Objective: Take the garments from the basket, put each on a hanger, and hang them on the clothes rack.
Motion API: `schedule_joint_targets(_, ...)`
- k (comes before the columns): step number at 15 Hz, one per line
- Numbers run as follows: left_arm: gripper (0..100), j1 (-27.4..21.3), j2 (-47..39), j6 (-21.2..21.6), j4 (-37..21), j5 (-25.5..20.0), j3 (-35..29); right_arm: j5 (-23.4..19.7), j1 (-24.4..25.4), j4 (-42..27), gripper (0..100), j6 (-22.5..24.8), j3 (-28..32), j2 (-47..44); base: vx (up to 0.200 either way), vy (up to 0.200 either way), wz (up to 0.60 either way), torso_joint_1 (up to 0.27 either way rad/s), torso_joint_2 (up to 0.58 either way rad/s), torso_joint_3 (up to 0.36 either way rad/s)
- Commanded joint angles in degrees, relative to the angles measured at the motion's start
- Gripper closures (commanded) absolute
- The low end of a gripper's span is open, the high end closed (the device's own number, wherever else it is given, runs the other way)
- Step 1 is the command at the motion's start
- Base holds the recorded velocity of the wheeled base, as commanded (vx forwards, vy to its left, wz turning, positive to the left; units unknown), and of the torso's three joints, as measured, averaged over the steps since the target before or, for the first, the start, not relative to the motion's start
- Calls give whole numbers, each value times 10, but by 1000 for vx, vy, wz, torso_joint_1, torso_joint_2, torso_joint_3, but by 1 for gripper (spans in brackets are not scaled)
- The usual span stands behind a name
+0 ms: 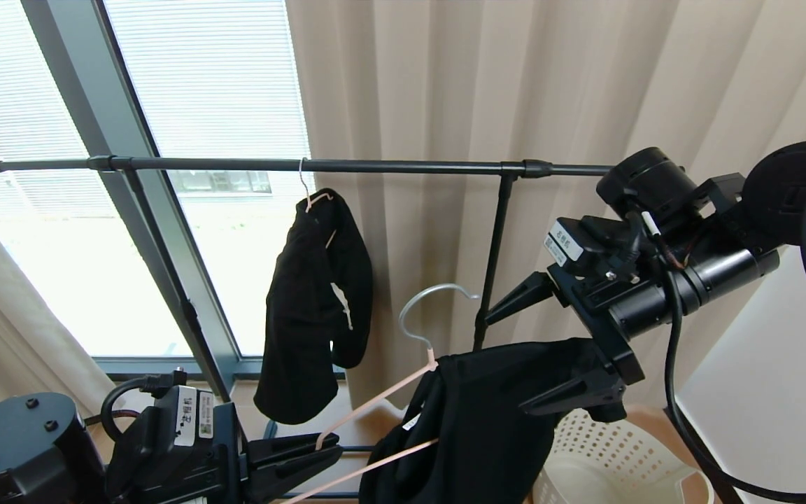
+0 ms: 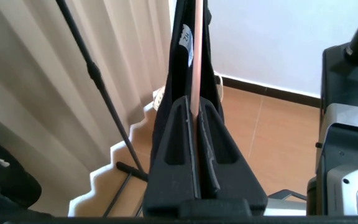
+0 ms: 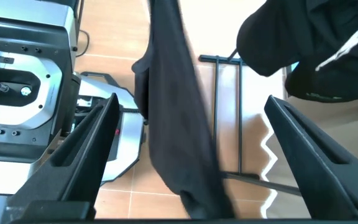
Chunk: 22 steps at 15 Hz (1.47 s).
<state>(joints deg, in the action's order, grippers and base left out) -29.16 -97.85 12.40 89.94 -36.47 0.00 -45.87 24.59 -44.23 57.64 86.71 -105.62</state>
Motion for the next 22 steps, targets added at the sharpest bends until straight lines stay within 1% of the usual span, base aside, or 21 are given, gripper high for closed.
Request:
schedule_joint_targets(1, 100, 0, 3, 0, 1, -1, 0, 0, 2, 1, 0, 0, 7, -10, 0, 0, 0, 0, 0, 0)
schedule_joint_targets(3, 100, 0, -1, 0, 1, -1, 0, -1, 2, 9, 0, -7, 7, -10, 0, 0, 0, 0, 0, 0)
schedule_joint_targets(6, 100, 0, -1, -1, 1, -1, 0, -1, 13, 10, 0, -7, 7, -10, 0, 0, 0, 0, 0, 0)
schedule_joint_targets(17, 100, -1, -1, -7, 1, 0, 0, 2, 24, 12, 0, -16, 7, -33, 0, 0, 0, 0, 0, 0)
schedule_joint_targets(18, 100, -1, -1, -8, 1, 1, 0, 2, 24, 12, 100, -16, 7, -34, 0, 0, 0, 0, 0, 0)
schedule_joint_targets(22, 100, 0, -2, -8, 1, 1, 0, 2, 23, 12, 100, -16, 7, -35, 0, 0, 0, 0, 0, 0)
